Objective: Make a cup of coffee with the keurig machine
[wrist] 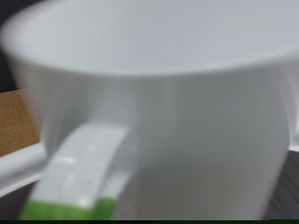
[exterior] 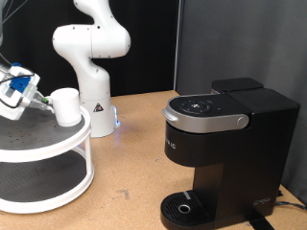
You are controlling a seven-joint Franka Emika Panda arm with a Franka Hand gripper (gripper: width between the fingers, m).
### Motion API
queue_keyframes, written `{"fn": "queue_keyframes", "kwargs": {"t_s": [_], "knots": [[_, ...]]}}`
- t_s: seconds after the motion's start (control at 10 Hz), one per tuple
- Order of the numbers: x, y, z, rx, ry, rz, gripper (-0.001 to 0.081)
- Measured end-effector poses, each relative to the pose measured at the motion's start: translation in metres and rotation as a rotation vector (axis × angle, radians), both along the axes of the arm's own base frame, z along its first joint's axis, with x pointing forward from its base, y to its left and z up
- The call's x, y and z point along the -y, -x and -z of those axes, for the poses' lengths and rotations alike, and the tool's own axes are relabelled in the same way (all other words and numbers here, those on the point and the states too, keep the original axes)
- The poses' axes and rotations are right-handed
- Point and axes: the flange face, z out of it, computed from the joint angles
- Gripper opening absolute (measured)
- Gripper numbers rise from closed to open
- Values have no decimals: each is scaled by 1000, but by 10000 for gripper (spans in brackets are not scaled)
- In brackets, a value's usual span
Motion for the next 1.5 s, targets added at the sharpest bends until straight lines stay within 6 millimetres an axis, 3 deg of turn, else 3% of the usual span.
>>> {"fn": "queue_keyframes", "kwargs": {"t_s": [0.1,0.5,1.0,1.3,1.5], "knots": [[0,0,-1,4,-4,2,78],[2,0,-15,26,-54,-2,78],[7,-8,-63,30,-81,-26,75],[1,-15,-59,52,-118,49,75],[-12,-36,-50,86,-119,177,75]]}}
